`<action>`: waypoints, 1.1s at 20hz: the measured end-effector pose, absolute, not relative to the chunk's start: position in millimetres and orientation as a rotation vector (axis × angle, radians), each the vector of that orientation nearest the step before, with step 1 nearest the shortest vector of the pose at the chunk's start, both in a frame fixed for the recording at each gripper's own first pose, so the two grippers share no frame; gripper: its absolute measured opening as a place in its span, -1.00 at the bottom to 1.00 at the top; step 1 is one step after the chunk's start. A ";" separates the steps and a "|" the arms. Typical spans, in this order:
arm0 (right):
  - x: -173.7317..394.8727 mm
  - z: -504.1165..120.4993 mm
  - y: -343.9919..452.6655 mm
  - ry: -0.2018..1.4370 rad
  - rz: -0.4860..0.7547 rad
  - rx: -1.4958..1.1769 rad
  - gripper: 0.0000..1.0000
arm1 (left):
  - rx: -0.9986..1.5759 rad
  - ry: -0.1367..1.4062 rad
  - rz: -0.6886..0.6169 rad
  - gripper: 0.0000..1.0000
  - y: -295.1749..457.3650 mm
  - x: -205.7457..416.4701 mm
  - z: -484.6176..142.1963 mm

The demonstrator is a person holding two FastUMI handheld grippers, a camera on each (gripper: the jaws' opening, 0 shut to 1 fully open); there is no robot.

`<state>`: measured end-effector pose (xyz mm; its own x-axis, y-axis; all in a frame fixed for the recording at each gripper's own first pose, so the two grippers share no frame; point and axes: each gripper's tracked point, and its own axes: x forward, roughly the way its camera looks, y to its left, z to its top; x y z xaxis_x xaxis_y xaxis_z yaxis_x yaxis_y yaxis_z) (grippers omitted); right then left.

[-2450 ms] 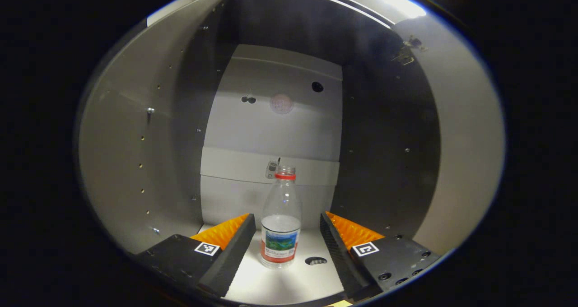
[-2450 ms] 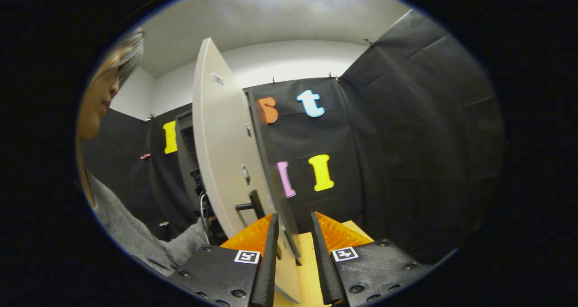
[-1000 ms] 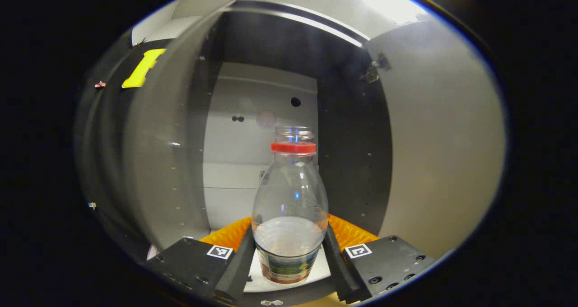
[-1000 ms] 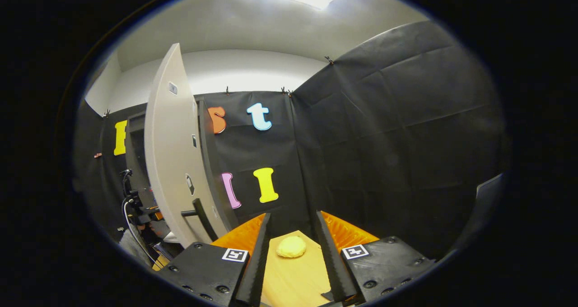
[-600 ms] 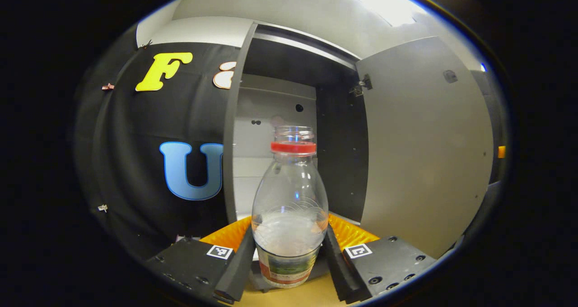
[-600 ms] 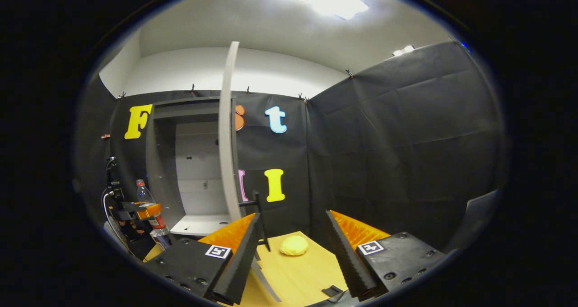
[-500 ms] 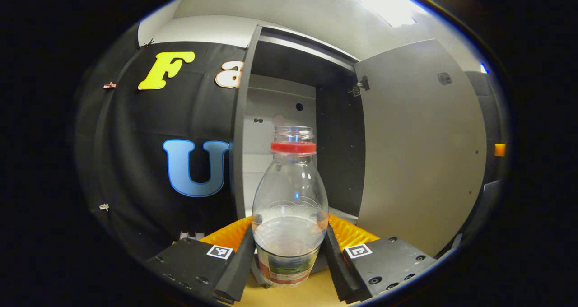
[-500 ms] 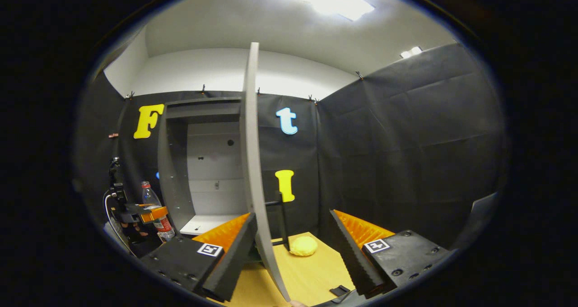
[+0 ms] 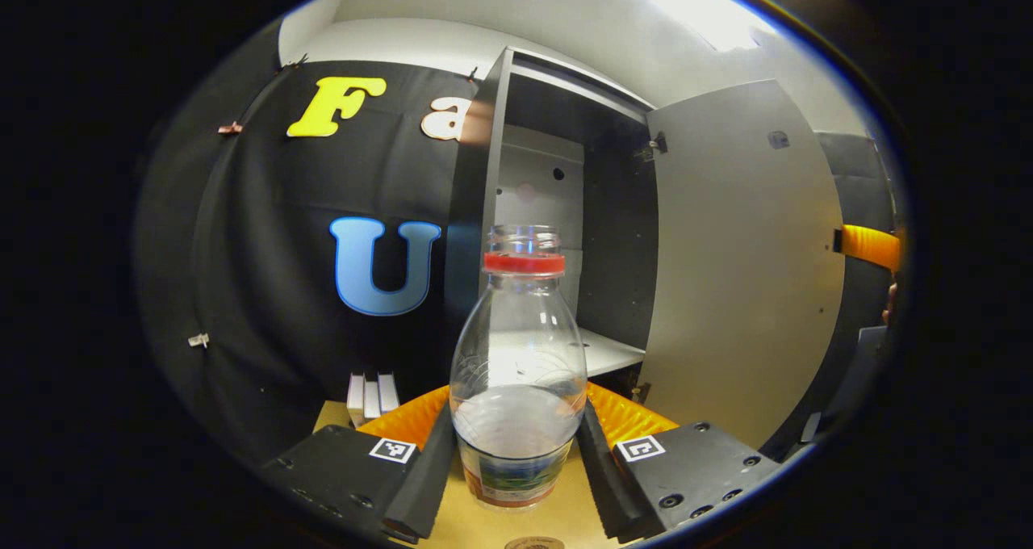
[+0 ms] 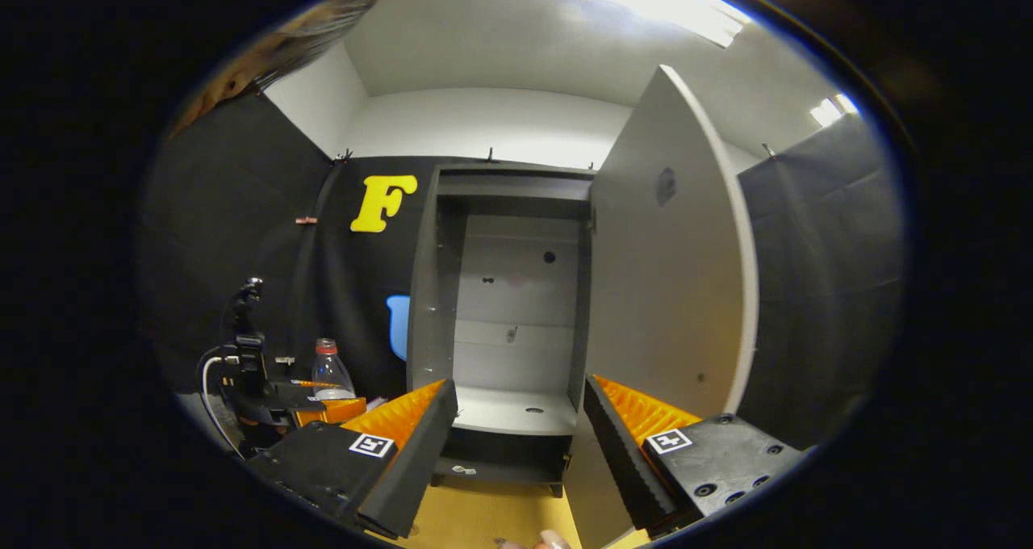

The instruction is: Open the cabinet door with the right hand, grasp the bottle in the cabinet with the left hand and place it on the coaster, then close the cabinet door with the right hand.

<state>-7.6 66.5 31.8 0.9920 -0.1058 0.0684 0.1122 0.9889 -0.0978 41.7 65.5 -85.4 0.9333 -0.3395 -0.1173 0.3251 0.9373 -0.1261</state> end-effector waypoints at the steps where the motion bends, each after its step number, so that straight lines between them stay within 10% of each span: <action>1: 7.0 20.5 74.7 -0.058 -0.088 -0.115 0.94 | -0.099 0.144 -0.333 0.51 67.3 37.1 -96.2; 22: 107.4 -223.5 103.4 0.264 0.031 -0.119 0.96 | -0.122 0.240 -0.342 0.53 21.2 -27.3 -390.8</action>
